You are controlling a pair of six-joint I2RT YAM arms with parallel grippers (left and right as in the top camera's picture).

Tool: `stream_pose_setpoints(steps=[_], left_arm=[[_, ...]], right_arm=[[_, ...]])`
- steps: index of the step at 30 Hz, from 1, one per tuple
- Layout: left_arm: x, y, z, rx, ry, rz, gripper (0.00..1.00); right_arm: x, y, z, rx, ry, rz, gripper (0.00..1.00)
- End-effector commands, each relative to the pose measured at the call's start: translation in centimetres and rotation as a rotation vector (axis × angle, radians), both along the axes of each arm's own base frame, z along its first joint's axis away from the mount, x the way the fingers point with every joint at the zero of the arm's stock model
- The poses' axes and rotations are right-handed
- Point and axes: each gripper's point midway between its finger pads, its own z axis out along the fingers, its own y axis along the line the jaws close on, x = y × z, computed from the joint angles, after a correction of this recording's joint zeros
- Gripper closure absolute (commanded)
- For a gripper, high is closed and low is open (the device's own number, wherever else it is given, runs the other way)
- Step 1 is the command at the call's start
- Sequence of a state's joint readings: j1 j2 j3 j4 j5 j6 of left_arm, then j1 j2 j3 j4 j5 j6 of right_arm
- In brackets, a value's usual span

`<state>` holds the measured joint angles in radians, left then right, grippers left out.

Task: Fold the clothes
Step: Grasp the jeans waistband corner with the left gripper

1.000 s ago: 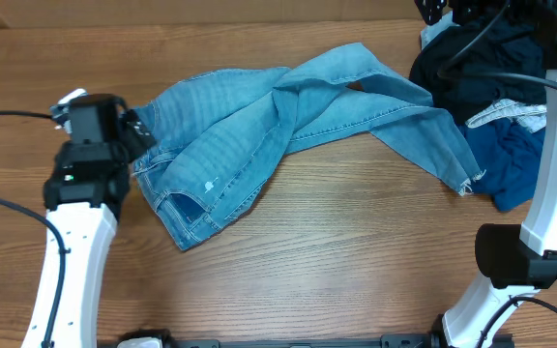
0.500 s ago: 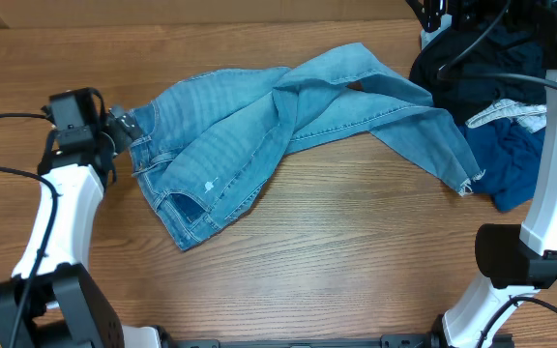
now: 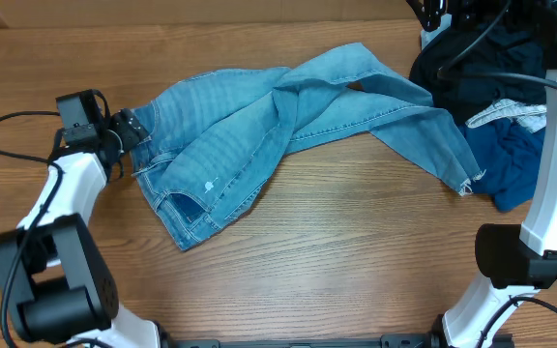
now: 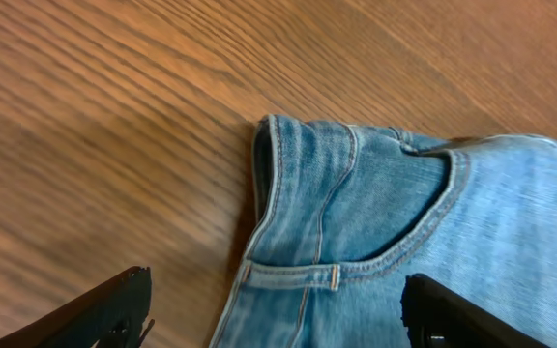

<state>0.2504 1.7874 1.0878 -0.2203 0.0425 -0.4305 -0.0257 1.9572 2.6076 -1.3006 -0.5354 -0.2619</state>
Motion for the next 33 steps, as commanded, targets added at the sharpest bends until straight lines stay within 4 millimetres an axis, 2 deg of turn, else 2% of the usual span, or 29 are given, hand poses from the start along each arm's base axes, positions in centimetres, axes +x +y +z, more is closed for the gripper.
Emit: stream_pose_setpoints(steps=[1, 5, 8, 14, 22, 25, 28, 33], left_arm=[[1.4, -0.8, -0.8, -0.036, -0.021, -0.061, 0.14], [2.4, -1.5, -1.7, -0.068, -0.048, -0.094, 0.17], [3.3, -2.0, -1.5, -0.091, -0.088, -0.122, 0.21], [3.4, -1.8, -2.0, -0.094, -0.089, -0.121, 0.29], [4.2, -1.9, -3.7, -0.108, -0.101, -0.133, 0.3], [4.2, -2.2, -3.3, -0.123, -0.103, -0.147, 0.27], [4.7, -1.6, -2.1, -0.085, -0.131, -0.167, 0.2], [5.2, -1.5, -1.6, -0.091, -0.151, -0.187, 0.24]], right_arm=[[0.2, -0.1, 0.0, 0.005, 0.0, -0.008, 0.0], [0.2, -0.1, 0.0, 0.005, 0.0, -0.008, 0.0], [0.2, -0.1, 0.0, 0.005, 0.0, -0.008, 0.0], [0.2, -0.1, 0.0, 0.005, 0.0, -0.008, 0.0], [0.2, -0.1, 0.0, 0.005, 0.0, -0.008, 0.0], [0.2, -0.1, 0.0, 0.017, 0.01, -0.017, 0.0], [0.1, -0.2, 0.0, 0.02, 0.014, -0.019, 0.0], [0.2, -0.2, 0.1, 0.02, 0.007, -0.019, 0.0]])
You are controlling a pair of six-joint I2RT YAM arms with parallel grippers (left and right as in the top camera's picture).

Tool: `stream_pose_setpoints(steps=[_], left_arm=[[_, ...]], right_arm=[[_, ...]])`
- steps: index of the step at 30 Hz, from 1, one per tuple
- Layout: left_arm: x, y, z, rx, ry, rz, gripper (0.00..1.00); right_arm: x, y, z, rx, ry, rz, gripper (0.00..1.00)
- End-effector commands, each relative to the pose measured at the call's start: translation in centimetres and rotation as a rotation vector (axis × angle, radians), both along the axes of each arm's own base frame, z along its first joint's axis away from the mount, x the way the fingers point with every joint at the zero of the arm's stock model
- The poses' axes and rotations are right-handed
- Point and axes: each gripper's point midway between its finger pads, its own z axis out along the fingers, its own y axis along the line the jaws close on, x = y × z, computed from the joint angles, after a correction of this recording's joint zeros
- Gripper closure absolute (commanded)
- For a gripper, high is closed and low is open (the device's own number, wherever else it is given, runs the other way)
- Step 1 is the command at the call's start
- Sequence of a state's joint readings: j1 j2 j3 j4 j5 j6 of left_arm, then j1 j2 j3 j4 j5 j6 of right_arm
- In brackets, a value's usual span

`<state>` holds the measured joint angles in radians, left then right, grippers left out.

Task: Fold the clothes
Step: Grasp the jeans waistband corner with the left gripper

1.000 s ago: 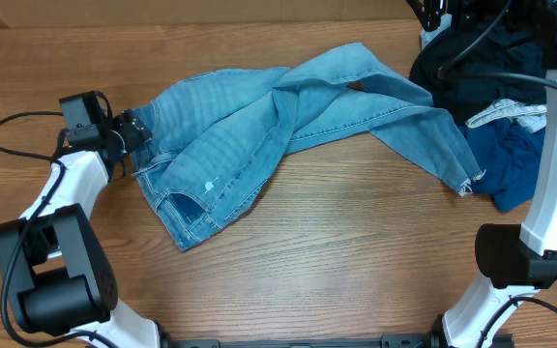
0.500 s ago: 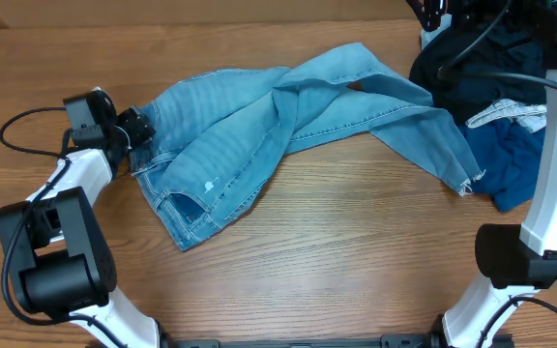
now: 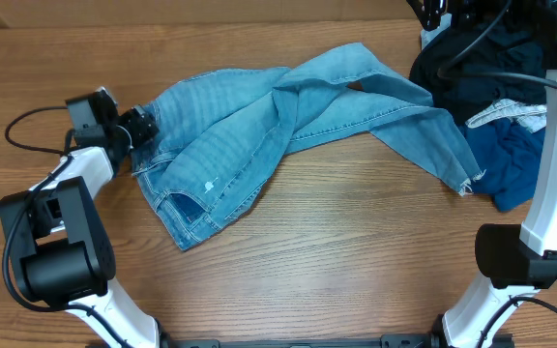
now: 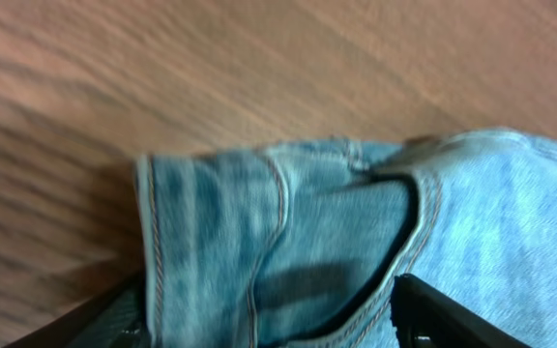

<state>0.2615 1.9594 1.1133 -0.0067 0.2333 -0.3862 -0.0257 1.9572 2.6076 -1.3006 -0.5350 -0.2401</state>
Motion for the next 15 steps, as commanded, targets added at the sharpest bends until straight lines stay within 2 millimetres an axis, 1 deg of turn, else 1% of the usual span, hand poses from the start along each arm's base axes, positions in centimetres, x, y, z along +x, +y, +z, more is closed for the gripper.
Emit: stream_pose_setpoints(steps=[1, 5, 11, 12, 13, 15], left_arm=[[1.2, 0.1, 1.6, 0.002, -0.054, -0.046, 0.26], [1.2, 0.1, 1.5, 0.01, -0.057, -0.055, 0.34], [1.0, -1.0, -0.4, -0.056, -0.029, -0.087, 0.35], [1.0, -1.0, -0.6, -0.058, -0.025, -0.087, 0.36], [1.0, -1.0, -0.6, -0.058, -0.025, -0.087, 0.4], [1.0, -1.0, -0.6, -0.058, -0.025, -0.086, 0.56]], right_arm=[[0.3, -0.1, 0.2, 0.005, -0.007, -0.008, 0.0], [0.5, -0.1, 0.5, 0.005, -0.025, -0.008, 0.0], [0.5, -0.1, 0.5, 0.004, -0.026, -0.008, 0.0], [0.5, -0.1, 0.5, 0.004, -0.026, -0.008, 0.0], [0.5, -0.1, 0.5, 0.005, -0.024, -0.008, 0.0], [0.4, -0.1, 0.4, 0.005, -0.019, -0.008, 0.0]])
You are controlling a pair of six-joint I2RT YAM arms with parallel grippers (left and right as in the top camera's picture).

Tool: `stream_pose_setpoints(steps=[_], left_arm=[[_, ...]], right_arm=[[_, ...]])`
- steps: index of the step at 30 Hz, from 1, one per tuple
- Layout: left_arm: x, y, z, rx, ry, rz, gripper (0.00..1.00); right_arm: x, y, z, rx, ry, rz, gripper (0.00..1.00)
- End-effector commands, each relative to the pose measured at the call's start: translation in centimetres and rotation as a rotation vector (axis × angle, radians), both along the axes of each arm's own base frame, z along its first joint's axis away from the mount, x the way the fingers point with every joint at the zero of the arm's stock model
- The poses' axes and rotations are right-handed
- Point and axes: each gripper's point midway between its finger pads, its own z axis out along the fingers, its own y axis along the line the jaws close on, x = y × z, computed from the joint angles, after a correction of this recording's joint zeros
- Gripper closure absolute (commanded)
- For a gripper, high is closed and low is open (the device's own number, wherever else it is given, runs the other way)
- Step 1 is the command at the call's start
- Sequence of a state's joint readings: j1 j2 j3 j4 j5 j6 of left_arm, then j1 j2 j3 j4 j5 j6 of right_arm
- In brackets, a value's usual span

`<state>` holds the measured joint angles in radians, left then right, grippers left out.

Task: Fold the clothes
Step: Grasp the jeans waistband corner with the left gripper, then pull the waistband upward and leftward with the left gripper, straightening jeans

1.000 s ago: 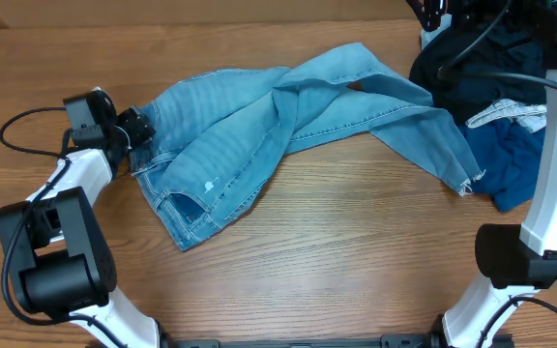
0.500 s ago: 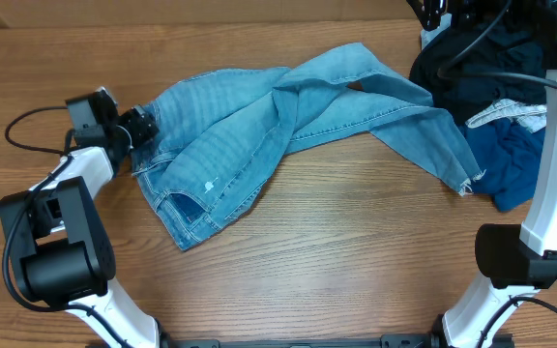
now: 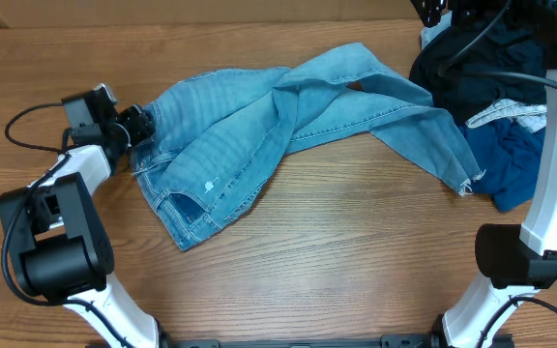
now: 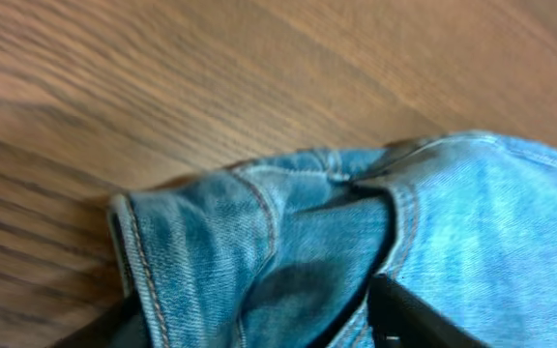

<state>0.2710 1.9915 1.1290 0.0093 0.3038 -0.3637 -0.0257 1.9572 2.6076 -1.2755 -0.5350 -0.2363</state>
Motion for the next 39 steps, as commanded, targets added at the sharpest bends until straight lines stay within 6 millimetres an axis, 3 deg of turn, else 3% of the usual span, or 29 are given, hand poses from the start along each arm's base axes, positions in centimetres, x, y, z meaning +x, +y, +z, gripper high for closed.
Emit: stream_pose_setpoints(steps=[1, 3, 4, 8, 11, 17, 21, 27, 32, 33, 34, 36, 37, 39], left_arm=[[0.5, -0.5, -0.2, -0.022, -0.009, -0.032, 0.66], [0.5, -0.5, -0.2, -0.037, -0.006, -0.018, 0.91], [0.5, -0.5, -0.1, -0.044, -0.006, -0.01, 0.96], [1.8, -0.7, 1.7, -0.068, -0.044, -0.024, 0.96], [3.6, 0.7, 4.4, 0.042, -0.043, -0.018, 0.96], [4.1, 7.9, 11.6, 0.515, 0.086, 0.159, 0.96], [3.1, 11.2, 15.5, 0.696, 0.14, 0.262, 0.96], [0.9, 13.2, 16.9, 0.944, 0.275, 0.306, 0.96], [1.0, 12.9, 17.5, 1.029, 0.304, 0.28, 0.96], [1.1, 12.6, 17.3, 1.016, 0.301, 0.266, 0.91], [1.2, 12.3, 16.8, 0.986, 0.295, 0.253, 0.78], [1.2, 11.1, 15.8, 0.912, 0.292, 0.227, 0.17], [1.1, 10.2, 15.3, 0.872, 0.293, 0.212, 0.03], [0.4, 7.4, 15.0, 0.799, 0.315, 0.186, 0.0]], right_arm=[[0.1, -0.1, -0.1, 0.002, 0.006, -0.006, 0.0], [0.1, -0.1, -0.1, 0.002, 0.007, -0.006, 0.0], [0.1, -0.1, -0.1, 0.002, 0.007, -0.006, 0.0], [-0.1, -0.1, -0.3, 0.003, 0.016, -0.007, 0.0], [-0.1, -0.1, -0.3, 0.003, 0.017, -0.006, 0.0], [-0.3, -0.1, -0.7, 0.003, 0.036, -0.007, 0.0], [-0.4, -0.1, -0.8, 0.004, 0.042, -0.006, 0.0], [-0.4, -0.1, -0.7, 0.004, 0.041, -0.006, 0.0], [-0.4, -0.1, -0.7, 0.004, 0.041, -0.006, 0.0], [-0.4, -0.1, -0.8, 0.004, 0.042, -0.006, 0.0], [-0.4, -0.1, -0.8, 0.004, 0.043, -0.006, 0.0], [-0.5, -0.1, -0.9, 0.004, 0.051, -0.007, 0.0], [-0.6, -0.1, -1.1, 0.003, 0.058, -0.007, 0.0], [-0.7, -0.1, -1.3, 0.004, 0.07, -0.007, 0.0]])
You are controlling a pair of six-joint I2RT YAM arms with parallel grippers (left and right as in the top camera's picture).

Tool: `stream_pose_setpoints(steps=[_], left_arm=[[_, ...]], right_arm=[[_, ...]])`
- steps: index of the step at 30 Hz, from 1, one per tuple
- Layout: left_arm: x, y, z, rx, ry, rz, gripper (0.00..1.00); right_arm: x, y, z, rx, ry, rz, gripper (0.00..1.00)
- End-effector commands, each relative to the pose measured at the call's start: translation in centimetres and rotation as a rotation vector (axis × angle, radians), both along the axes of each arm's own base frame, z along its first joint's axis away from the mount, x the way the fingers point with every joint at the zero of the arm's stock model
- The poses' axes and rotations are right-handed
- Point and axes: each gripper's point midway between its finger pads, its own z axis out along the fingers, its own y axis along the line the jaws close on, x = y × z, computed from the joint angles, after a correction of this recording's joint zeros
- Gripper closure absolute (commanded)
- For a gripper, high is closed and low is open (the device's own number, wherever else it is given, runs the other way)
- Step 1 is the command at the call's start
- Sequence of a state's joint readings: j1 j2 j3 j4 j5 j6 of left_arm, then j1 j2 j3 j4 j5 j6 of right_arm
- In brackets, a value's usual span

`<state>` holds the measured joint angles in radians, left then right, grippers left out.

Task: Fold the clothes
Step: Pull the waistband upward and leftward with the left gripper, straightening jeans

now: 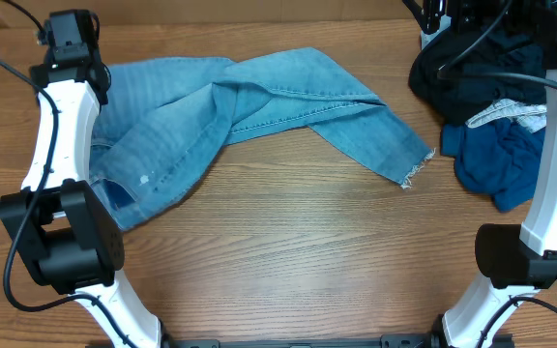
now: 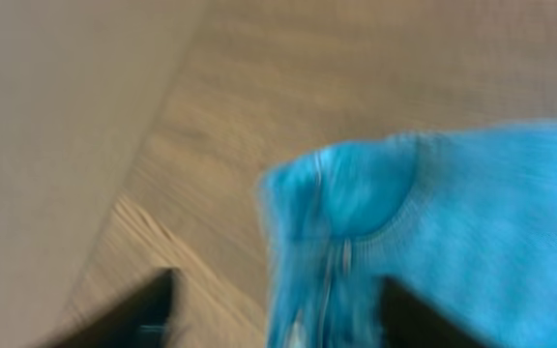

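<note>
Light blue jeans [image 1: 220, 116] lie spread over the left and middle of the wooden table [image 1: 307, 261]; one leg reaches right to a frayed hem [image 1: 414, 169]. My left gripper [image 1: 93, 79] is at the far left corner, shut on the waistband. In the blurred left wrist view, denim [image 2: 433, 213] fills the space between the fingers of the left gripper [image 2: 278, 319]. My right gripper [image 1: 430, 12] sits at the top edge by the clothes pile; its jaws do not show clearly.
A pile of dark clothes [image 1: 482, 68] lies at the far right, with a white piece [image 1: 511, 111] and a dark blue garment [image 1: 496, 159] on it. The right arm's white link [image 1: 554, 164] stands beside the pile. A pale wall [image 2: 56, 126] borders the table's far edge.
My left gripper has moved from the left middle of the table to the far left corner with the waistband in it. The jeans have shifted left, and the hem is clear of the pile.
My left gripper stood open just short of the waistband corner. Then it was over that corner with denim between the fingers, and stayed there. Now it holds the waistband at the far left corner, and the whole pair lies further left.
</note>
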<state>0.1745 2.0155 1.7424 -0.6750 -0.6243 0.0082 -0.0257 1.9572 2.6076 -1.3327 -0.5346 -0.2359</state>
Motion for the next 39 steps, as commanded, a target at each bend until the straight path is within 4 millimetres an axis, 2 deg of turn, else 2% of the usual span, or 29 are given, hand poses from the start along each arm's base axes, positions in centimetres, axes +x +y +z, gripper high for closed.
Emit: stream_pose_setpoints(steps=[1, 3, 6, 7, 8, 10, 11, 12, 14, 17, 19, 21, 23, 28, 31, 35, 39], left_arm=[[0.1, -4.1, 1.1, -0.104, -0.042, -0.002, 0.0], [-0.6, -6.1, 2.1, -0.127, -0.042, -0.013, 0.0], [-1.5, -11.7, 2.5, -0.275, -0.023, -0.112, 0.0], [-2.1, -14.0, 2.2, -0.351, -0.002, -0.144, 0.0], [-2.7, -15.2, 1.7, -0.393, 0.018, -0.134, 0.0], [-4.0, -16.6, 0.4, -0.441, 0.062, -0.101, 0.0], [-4.6, -17.1, -0.4, -0.462, 0.089, -0.086, 0.06], [-5.3, -17.4, -1.3, -0.481, 0.117, -0.069, 0.24], [-7.4, -17.2, -3.3, -0.505, 0.172, 0.013, 0.96], [-10.7, -16.6, -6.2, -0.512, 0.261, 0.136, 0.96], [-12.9, -16.1, -8.4, -0.501, 0.312, 0.207, 0.96], [-14.2, -15.4, -9.9, -0.484, 0.319, 0.269, 0.96], [-14.6, -14.8, -11.1, -0.484, 0.309, 0.298, 0.96], [-15.1, -12.1, -11.3, -0.451, 0.289, 0.369, 0.96], [-16.3, -11.0, -11.7, -0.461, 0.314, 0.412, 0.96], [-18.0, -10.7, -12.0, -0.463, 0.36, 0.456, 0.96], [-17.2, -11.1, -13.4, -0.529, 0.358, 0.388, 0.96]], right_arm=[[0.0, -0.1, -0.2, 0.002, 0.013, -0.007, 0.0], [0.1, -0.3, -0.2, -0.003, 0.011, -0.013, 0.0], [0.4, -1.2, -0.6, -0.025, 0.026, -0.076, 0.0], [0.6, -1.7, -0.8, -0.031, 0.036, -0.11, 0.0], [0.7, -2.2, -1.1, -0.04, 0.046, -0.139, 0.0], [0.8, -2.7, -1.6, -0.061, 0.061, -0.165, 0.03], [1.0, -3.0, -2.0, -0.072, 0.07, -0.179, 0.09], [1.1, -3.2, -2.4, -0.08, 0.078, -0.187, 0.15], [1.4, -3.3, -3.2, -0.09, 0.097, -0.193, 0.28], [2.0, -3.5, -4.7, -0.099, 0.133, -0.194, 0.45], [2.3, -3.6, -5.5, -0.105, 0.151, -0.199, 0.63], [2.6, -3.6, -6.0, -0.105, 0.16, -0.198, 0.78], [2.8, -3.6, -6.3, -0.106, 0.167, -0.198, 0.96], [2.9, -3.6, -6.7, -0.107, 0.179, -0.197, 0.96], [2.7, -3.6, -6.8, -0.107, 0.188, -0.197, 0.96], [2.6, -3.6, -7.0, -0.108, 0.198, -0.196, 0.96], [2.6, -3.6, -7.0, -0.107, 0.196, -0.196, 0.96]])
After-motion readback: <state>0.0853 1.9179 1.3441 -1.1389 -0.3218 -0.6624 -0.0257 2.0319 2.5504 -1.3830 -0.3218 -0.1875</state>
